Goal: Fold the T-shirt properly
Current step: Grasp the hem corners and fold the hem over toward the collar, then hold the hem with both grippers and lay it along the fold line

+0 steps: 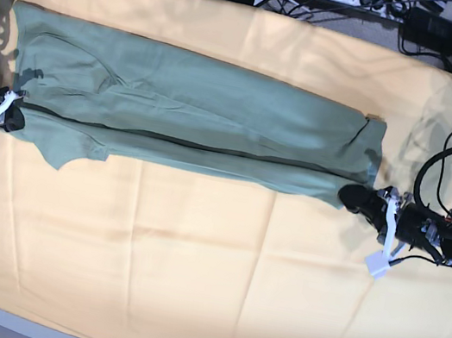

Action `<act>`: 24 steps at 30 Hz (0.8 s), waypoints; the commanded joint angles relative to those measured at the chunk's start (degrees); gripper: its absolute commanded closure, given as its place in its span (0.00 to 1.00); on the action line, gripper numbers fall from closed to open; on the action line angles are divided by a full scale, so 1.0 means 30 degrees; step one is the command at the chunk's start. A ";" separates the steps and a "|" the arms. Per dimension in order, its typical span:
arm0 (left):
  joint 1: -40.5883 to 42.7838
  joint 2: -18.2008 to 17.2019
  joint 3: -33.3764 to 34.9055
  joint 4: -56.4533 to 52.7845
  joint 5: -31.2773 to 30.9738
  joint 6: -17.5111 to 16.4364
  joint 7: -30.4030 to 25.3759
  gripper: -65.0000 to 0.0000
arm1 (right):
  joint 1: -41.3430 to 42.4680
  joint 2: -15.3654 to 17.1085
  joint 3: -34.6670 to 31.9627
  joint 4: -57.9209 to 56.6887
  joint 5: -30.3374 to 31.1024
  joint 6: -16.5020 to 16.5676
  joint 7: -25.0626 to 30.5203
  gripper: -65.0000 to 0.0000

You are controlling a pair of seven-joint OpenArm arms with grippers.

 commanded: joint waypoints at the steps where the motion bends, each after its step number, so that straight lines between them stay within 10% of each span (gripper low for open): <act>1: -0.0444 -0.0372 -0.0168 0.0211 -0.0265 -0.0157 0.0357 1.00 | 0.0364 0.0597 0.0168 0.0299 0.0138 0.0004 -0.0058 1.00; 24: -0.1355 -0.0372 -0.3300 0.2900 -0.0265 0.0954 0.1418 1.00 | 0.2506 0.0714 0.0168 0.0299 0.2878 0.0004 -0.1902 1.00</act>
